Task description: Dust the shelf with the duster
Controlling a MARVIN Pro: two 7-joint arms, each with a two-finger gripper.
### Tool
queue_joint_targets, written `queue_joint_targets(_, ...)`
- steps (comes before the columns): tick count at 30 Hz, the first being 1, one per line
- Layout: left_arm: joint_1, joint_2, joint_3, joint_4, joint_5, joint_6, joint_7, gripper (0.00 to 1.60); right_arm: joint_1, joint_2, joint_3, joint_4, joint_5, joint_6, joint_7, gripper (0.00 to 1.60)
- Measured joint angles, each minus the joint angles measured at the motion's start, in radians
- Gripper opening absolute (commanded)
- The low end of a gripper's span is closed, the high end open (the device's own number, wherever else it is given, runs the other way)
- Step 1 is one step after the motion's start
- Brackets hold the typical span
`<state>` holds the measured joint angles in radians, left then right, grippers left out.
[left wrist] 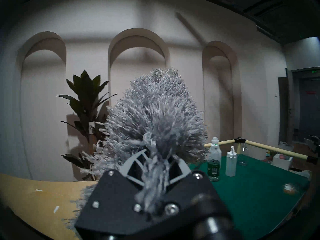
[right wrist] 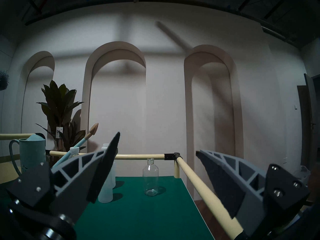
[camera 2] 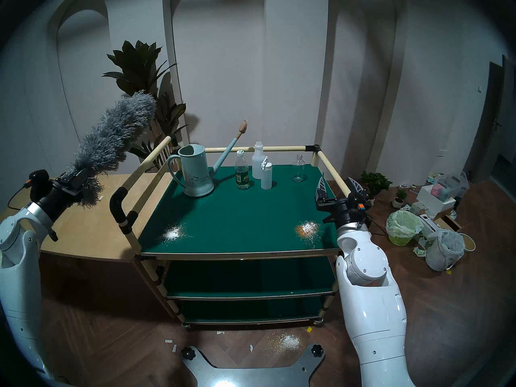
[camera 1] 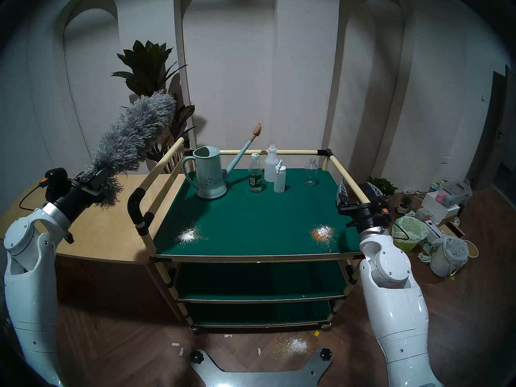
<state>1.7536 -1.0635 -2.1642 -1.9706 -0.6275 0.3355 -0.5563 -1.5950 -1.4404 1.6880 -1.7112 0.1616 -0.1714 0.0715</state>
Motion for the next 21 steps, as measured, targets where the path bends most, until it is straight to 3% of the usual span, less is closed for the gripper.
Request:
queue_joint_targets(8,0.021,-0.034,0.055,-0.122,-0.036,0.121,0.018,0.00,0.025,0.015,0.029,0.020,0.021,0.010,0.005,1.60)
queue_joint_targets(21,0.094,-0.126,0.095,-0.303,-0.059,0.316,0.180,0.00,0.062,0.032,0.057,0.060,0.056,0.045,0.022,1.60)
